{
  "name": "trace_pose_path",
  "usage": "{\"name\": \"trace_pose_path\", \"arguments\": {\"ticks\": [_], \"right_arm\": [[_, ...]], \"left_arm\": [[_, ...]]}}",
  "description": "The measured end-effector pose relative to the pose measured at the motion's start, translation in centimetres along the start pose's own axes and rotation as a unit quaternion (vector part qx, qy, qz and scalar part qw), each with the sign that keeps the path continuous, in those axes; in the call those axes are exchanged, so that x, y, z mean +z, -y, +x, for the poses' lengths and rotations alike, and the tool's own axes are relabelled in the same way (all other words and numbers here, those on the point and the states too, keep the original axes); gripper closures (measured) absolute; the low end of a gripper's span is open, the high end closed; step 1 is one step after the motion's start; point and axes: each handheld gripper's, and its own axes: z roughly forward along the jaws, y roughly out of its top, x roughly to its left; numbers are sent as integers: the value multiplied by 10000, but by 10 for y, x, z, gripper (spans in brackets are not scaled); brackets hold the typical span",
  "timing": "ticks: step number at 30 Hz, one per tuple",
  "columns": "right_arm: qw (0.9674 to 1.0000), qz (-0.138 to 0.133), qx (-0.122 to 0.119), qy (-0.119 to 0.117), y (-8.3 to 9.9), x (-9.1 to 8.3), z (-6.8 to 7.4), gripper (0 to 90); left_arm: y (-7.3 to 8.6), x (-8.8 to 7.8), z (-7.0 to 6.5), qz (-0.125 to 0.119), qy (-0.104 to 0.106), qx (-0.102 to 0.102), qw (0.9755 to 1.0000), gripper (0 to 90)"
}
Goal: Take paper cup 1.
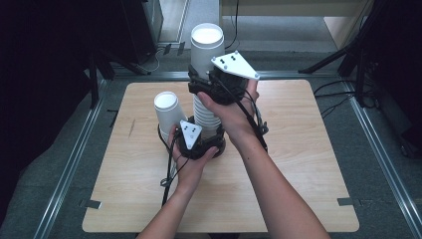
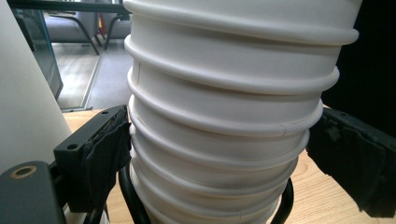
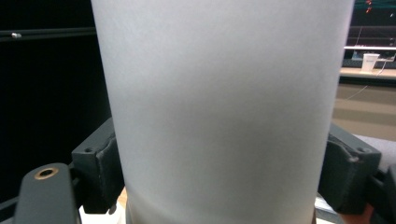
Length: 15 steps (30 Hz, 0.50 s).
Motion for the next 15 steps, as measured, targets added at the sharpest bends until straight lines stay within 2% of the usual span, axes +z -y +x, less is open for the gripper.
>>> {"name": "trace_pose_path", "arguments": {"ticks": [15], "right_arm": [[9993, -376, 42, 55, -28, -10, -1, 187]], "left_arm": [[0, 0, 0, -4, 4, 33, 10000, 69]]}}
